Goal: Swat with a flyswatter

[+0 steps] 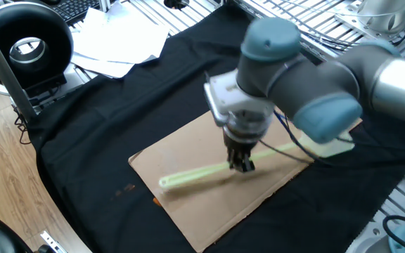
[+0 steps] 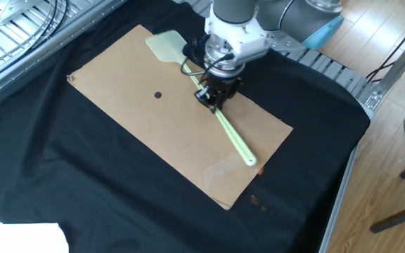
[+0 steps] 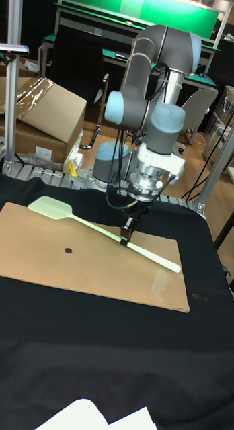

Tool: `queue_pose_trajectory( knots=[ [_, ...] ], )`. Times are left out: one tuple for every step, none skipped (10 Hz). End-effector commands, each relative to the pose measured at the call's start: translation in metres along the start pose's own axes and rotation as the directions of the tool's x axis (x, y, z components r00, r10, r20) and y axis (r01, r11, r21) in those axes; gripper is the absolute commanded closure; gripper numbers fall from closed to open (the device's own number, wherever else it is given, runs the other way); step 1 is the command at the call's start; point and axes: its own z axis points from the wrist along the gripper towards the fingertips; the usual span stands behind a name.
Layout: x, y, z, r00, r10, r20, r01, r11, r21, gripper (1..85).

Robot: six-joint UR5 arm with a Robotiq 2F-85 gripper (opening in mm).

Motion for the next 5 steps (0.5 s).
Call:
queue_pose_trajectory(
  knots=[
    [-0.008,-0.038,-0.025,0.988,0.154,-0.003,-0.154,0.988,-0.001,84.3],
    [-0.002,-0.056,-0.020,0.980,0.198,-0.018,-0.198,0.980,0.010,84.3],
    [-0.001,-0.066,-0.014,0.971,0.238,-0.027,-0.238,0.971,0.011,84.3],
    [-0.002,-0.070,-0.008,0.959,0.282,-0.030,-0.282,0.959,0.001,84.3],
    [-0.005,-0.078,-0.006,0.947,0.322,-0.011,-0.322,0.946,0.018,84.3]
  ],
)
